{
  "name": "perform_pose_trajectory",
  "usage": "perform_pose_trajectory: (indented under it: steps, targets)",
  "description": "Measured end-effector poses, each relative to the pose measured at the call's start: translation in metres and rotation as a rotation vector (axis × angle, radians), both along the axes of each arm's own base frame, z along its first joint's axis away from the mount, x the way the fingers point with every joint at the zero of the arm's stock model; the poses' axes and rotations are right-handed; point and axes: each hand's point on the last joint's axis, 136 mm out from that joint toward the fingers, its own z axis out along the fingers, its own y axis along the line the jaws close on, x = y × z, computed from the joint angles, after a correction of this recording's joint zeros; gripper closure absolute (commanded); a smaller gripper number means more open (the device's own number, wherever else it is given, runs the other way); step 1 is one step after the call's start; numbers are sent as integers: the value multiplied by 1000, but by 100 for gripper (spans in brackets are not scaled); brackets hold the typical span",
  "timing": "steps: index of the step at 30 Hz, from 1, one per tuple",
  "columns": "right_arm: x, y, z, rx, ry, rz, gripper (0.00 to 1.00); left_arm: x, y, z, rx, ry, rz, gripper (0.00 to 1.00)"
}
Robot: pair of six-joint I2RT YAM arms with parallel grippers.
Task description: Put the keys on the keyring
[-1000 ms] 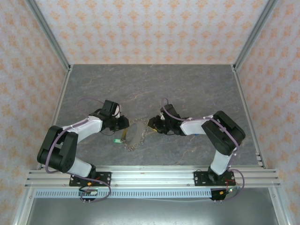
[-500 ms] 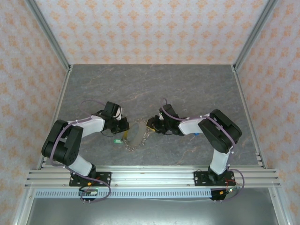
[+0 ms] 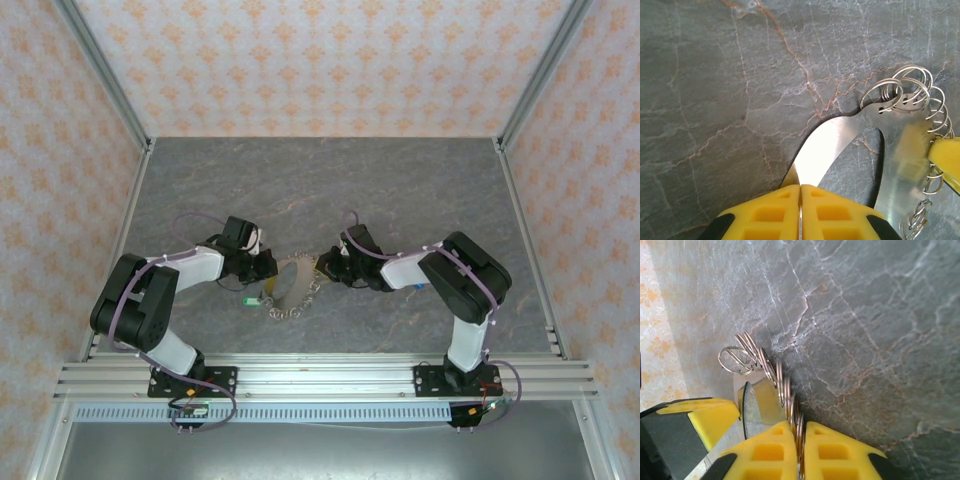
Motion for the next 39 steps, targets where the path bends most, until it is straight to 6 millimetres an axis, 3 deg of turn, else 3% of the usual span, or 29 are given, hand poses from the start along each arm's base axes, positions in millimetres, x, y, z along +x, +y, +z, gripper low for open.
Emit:
perform_pose_trajectory:
  steps: [3, 9, 13, 16, 22, 25, 28, 37, 39]
  targets:
    - [0, -3, 0, -2, -12, -9, 100, 0, 0, 3, -3, -8, 5, 80]
    - [-1, -16, 11, 10, -49, -34, 100, 4, 7, 31, 9, -84, 43, 33]
    - [0, -23, 28, 35, -114, -40, 100, 8, 12, 50, 19, -137, 58, 23]
    - [0, -24, 36, 54, -155, -34, 100, 11, 11, 52, -1, -133, 52, 22]
    - [2, -22, 44, 89, -206, -31, 100, 6, -4, 31, -77, -37, 7, 22]
    - [2, -21, 48, 105, -227, -27, 100, 8, -12, 31, -125, -33, -13, 24]
    - [2, -20, 50, 117, -239, -23, 100, 10, -19, 31, -163, -34, -30, 30]
    - [3, -25, 49, 120, -253, -21, 100, 17, -30, 45, -263, -54, -33, 60]
    - [4, -29, 47, 115, -250, -26, 100, 17, -33, 49, -285, -61, -39, 62]
